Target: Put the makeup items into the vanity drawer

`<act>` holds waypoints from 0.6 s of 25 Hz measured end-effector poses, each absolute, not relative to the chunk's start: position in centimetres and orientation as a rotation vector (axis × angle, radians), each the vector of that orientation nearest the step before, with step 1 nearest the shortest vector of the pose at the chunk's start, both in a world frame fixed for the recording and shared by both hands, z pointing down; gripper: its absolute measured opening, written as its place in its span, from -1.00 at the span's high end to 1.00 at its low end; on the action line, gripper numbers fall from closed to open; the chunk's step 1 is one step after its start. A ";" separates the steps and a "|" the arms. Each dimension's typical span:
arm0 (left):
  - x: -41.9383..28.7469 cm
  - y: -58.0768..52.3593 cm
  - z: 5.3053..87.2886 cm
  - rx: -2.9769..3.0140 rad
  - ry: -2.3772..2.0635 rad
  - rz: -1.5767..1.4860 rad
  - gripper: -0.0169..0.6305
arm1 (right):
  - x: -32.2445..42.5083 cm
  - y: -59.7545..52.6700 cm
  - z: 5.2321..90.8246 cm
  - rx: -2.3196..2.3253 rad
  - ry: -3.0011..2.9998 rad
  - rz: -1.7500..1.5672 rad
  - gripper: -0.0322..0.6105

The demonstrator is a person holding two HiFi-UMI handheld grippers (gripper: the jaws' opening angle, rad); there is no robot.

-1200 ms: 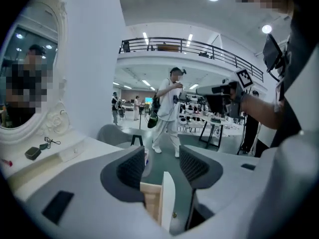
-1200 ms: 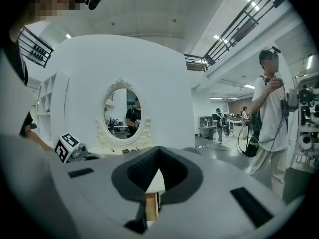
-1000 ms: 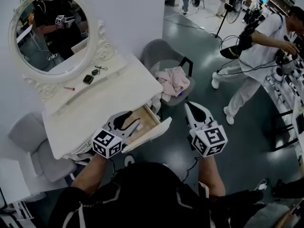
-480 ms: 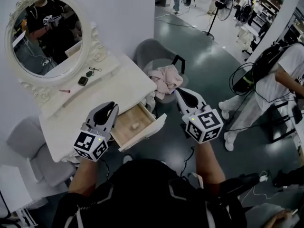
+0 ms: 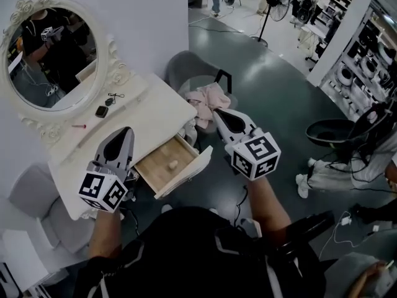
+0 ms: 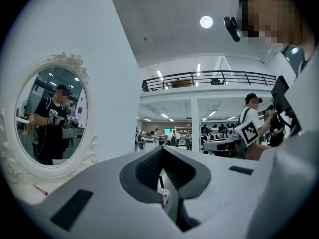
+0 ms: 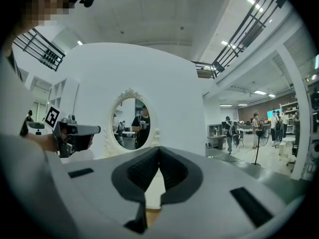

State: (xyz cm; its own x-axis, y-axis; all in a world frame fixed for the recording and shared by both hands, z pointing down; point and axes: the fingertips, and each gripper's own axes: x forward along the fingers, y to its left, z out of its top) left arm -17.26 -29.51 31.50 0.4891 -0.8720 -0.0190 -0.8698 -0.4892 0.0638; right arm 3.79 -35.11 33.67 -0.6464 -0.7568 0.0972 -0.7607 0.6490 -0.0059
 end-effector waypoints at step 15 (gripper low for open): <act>-18.2 -31.0 32.7 2.621 -1.661 -0.014 0.94 | 3.6 -35.7 34.1 1.314 -2.730 0.066 0.89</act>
